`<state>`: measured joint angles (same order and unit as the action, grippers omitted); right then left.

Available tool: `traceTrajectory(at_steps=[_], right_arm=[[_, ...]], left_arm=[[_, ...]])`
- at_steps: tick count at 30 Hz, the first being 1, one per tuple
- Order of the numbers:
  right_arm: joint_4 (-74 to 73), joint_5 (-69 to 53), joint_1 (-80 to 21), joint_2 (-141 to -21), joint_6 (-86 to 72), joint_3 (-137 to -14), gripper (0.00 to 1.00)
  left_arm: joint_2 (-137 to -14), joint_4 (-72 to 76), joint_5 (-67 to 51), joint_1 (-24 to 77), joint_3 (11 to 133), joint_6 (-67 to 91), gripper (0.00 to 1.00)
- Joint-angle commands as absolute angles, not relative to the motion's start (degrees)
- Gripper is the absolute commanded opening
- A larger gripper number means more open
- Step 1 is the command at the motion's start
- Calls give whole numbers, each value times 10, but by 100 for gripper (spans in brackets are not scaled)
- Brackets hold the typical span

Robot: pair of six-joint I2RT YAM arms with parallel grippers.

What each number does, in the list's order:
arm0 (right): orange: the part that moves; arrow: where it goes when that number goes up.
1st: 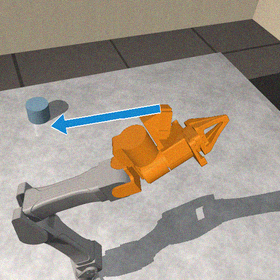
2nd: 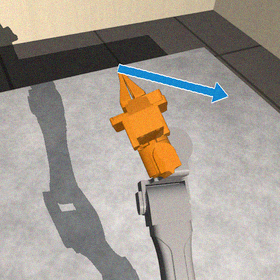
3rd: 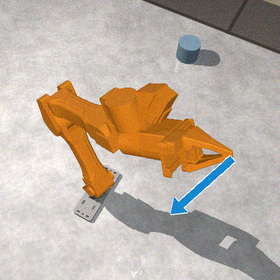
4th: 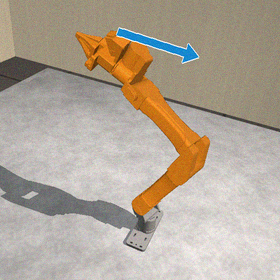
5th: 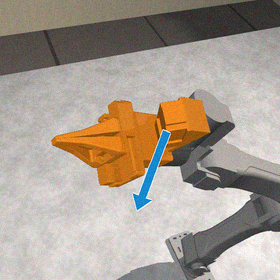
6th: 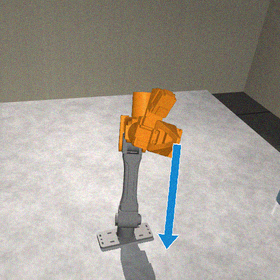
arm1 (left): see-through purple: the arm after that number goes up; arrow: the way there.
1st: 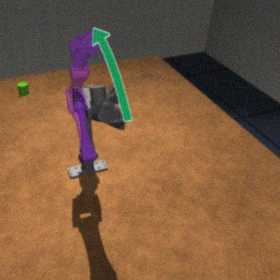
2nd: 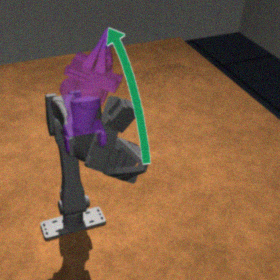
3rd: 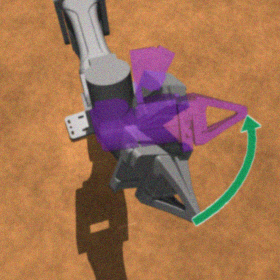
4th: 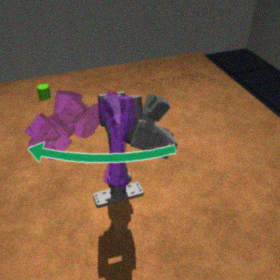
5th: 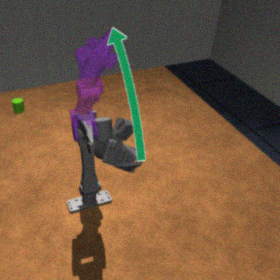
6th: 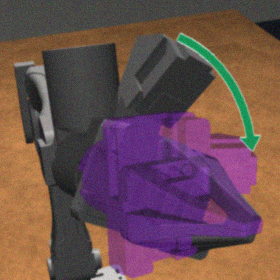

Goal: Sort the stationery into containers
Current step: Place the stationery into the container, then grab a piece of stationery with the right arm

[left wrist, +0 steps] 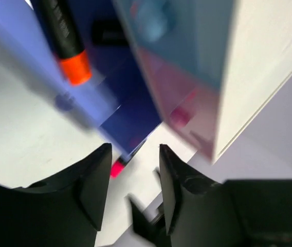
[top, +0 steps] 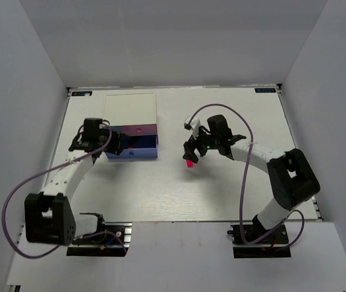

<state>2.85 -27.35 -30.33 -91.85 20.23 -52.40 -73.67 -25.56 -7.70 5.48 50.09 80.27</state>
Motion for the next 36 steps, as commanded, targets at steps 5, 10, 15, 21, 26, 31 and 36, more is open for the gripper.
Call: traceTrajectory(at_steps=[5, 10, 15, 21, 26, 31, 36], right_arm=[[8, -200, -314, -976, 27, -606, 78], [1, -76, -328, -982, 4, -606, 77], [-27, -32, -340, -1006, -10, -603, 75], [-14, -11, -359, -1038, -15, -606, 72], [-15, -3, -366, -1055, -4, -611, 61], [-34, -24, -364, -1058, -3, -606, 39], [-47, -105, -363, -1025, 59, -595, 20]], left_arm=[[-570, -171, -123, 57, 380, 627, 55], [-478, -200, -116, 57, 353, 474, 82], [-371, -190, -75, 57, 287, 437, 92], [-284, -184, -7, 57, 222, 426, 93], [-227, -168, 24, 57, 187, 381, 93], [-284, -135, -3, 57, 176, 361, 93], [-365, -84, -32, 57, 176, 361, 93]])
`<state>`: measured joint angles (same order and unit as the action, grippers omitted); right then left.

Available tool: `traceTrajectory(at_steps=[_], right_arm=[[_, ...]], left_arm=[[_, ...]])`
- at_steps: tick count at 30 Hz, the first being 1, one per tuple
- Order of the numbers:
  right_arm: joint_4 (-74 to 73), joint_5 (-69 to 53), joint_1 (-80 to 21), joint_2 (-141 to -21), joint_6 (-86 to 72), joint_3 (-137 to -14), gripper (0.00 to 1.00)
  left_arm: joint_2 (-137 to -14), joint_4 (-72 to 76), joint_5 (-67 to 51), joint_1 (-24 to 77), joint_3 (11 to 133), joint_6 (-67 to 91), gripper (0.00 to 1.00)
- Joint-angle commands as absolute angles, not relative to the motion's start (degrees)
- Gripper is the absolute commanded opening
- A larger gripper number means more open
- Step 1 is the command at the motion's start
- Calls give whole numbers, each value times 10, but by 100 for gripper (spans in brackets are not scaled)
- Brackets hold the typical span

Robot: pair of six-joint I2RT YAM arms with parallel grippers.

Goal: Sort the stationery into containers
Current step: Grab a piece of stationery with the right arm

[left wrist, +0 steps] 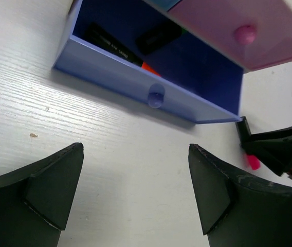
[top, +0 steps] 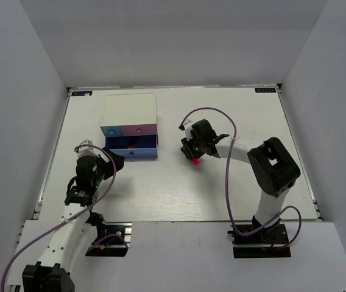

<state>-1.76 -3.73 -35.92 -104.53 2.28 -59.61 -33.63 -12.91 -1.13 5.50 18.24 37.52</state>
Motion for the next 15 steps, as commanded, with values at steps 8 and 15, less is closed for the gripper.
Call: traceTrajectory(at_steps=[8, 15], right_arm=[[-61, -321, -363, -907, 307, -628, 8], [-90, -452, -381, -938, 457, -728, 6]], left_arm=[[-396, -24, -47, 57, 146, 356, 93], [-423, -7, -47, 57, 117, 367, 92]])
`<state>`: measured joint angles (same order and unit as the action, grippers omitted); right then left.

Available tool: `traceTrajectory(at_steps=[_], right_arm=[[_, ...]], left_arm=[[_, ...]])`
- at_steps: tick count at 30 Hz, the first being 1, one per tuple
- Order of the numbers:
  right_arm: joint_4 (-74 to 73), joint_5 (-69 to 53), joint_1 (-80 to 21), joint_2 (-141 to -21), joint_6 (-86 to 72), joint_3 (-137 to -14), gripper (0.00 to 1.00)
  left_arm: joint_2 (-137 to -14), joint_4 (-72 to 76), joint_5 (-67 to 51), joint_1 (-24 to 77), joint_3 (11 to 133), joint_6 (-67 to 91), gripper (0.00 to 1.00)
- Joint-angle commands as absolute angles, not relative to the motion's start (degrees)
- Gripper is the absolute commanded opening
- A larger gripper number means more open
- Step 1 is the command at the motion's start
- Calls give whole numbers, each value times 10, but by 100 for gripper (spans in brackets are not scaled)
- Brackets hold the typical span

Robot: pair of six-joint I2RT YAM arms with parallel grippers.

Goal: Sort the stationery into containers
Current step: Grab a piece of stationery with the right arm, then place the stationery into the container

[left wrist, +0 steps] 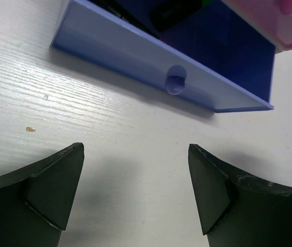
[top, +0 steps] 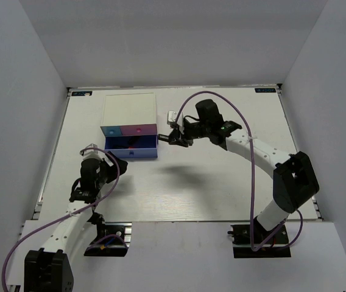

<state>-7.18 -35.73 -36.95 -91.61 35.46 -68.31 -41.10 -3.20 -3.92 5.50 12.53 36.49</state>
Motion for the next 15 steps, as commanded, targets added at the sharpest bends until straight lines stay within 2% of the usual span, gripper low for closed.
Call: traceTrajectory(at_steps=[1, 8, 15], right_arm=[[-94, -454, -386, -946, 461, -740, 6], [-103, -474, -430, -1046, 523, -878, 8], [-66, -443, -463, -1161, 472, -978, 8]], left_arm=[[-428, -7, -47, 57, 117, 367, 92], [-458, 10, -53, 62, 117, 367, 92], [-458, 10, -58, 62, 117, 367, 92]])
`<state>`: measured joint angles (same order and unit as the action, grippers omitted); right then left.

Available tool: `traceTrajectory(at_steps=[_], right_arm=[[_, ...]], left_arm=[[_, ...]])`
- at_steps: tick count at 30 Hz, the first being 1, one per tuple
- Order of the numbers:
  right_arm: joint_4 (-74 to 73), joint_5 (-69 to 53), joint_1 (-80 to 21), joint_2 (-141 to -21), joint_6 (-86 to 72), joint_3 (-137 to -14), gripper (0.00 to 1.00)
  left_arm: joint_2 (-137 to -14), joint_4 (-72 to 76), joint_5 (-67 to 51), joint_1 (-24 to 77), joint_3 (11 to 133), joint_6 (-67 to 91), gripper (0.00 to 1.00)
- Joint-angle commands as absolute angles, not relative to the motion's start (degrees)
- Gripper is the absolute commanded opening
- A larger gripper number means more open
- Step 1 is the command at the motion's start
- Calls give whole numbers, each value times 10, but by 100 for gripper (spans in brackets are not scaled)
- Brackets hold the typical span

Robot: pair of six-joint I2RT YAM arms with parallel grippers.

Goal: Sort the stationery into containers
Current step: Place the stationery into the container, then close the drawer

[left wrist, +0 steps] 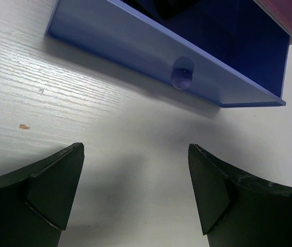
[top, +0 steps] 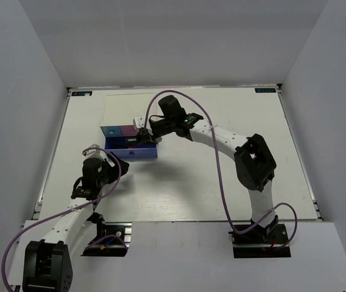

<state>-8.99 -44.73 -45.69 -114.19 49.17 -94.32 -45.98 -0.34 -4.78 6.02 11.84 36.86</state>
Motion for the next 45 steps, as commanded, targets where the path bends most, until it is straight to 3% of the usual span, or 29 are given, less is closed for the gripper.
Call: traceTrajectory(at_steps=[1, 5, 7, 10, 19, 22, 25, 26, 30, 31, 32, 36, 39, 45], right_arm=[[-43, -438, -461, -1166, 469, -980, 8], [-25, -416, -464, -1192, 478, -983, 16], [-25, -408, -463, -1201, 487, -988, 31], [-19, -389, -462, -1205, 490, -984, 44], [-20, -376, -460, -1199, 505, -975, 51], [-32, -387, -459, -1178, 492, -973, 42], [-68, -443, -454, -1134, 468, -964, 17], [-89, -455, -450, -1099, 468, -952, 4], [-116, -504, -449, -1021, 468, -897, 0], [-110, -502, -449, -1005, 458, -870, 1], [-92, -498, -448, -966, 443, -859, 5], [-12, -426, -446, -931, 368, -809, 50], [-8, -370, -440, -958, 349, -859, 58], [-88, -334, -437, -1060, 366, -970, 62]], left_arm=[[-453, 4, -58, 62, 117, 367, 92], [-430, -7, -58, 62, 117, 373, 92], [-430, -7, -58, 62, 117, 373, 92], [-430, -7, -58, 62, 117, 373, 92], [-461, 11, -63, 62, 128, 373, 92], [-479, 33, -69, 62, 134, 373, 92], [-513, 62, -69, 68, 141, 367, 88], [-523, 81, -69, 69, 147, 367, 84], [-576, 125, -74, 74, 159, 345, 55], [-597, 133, -74, 79, 166, 340, 40], [-606, 141, -74, 79, 171, 340, 36], [-654, 168, -62, 91, 185, 335, 38], [-685, 175, -50, 102, 200, 330, 45], [-703, 175, -19, 114, 228, 312, 53]])
